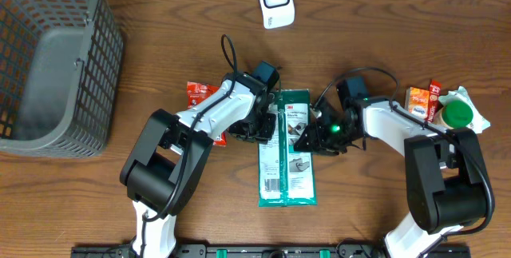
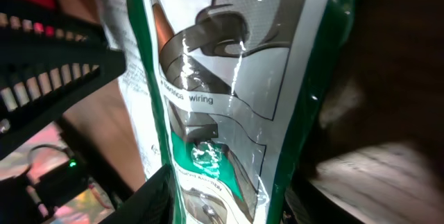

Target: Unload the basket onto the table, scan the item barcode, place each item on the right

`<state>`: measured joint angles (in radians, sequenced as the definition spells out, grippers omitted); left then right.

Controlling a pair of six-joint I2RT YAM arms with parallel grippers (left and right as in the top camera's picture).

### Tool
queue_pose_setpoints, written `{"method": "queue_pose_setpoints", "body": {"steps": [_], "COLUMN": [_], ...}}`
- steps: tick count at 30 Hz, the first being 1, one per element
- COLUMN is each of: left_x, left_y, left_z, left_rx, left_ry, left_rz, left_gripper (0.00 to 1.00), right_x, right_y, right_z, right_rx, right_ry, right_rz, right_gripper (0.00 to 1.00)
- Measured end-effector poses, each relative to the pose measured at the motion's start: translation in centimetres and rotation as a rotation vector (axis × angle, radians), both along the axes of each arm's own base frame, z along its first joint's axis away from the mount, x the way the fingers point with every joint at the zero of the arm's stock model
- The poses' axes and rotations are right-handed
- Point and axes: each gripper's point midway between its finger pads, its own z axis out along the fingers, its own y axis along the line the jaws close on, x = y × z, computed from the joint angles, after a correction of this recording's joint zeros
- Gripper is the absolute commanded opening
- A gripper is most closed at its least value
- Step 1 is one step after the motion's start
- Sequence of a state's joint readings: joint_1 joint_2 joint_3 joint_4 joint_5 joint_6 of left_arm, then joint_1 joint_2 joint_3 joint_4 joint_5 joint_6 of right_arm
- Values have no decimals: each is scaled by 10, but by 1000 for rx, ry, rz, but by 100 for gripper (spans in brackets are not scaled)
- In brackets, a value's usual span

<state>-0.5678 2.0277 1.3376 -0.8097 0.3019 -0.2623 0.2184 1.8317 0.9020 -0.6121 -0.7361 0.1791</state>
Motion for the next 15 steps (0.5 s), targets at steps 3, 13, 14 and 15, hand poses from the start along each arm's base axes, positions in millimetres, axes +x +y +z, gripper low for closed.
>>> {"method": "queue_pose_setpoints", "body": {"steps": [3,13,14,15], "left_x": [0,0,0,0], "left_y": [0,-1,-1,-1], "left_z": [0,0,0,0], "left_rx": [-2,-5,-5,-5], "left_ry": [-1,-1,-1,-1], "left_rz": [0,0,0,0], "left_gripper": [33,31,30,29], "right_x": [-4,-14,-14,-14], "right_y": [4,18,19,19], "right_z": [0,0,0,0], "right_rx": [70,265,276,286], "right_ry": [-3,1,0,0], "right_rz": [-18,-97,-105,-114], "right_gripper": [43,43,42,42]}}
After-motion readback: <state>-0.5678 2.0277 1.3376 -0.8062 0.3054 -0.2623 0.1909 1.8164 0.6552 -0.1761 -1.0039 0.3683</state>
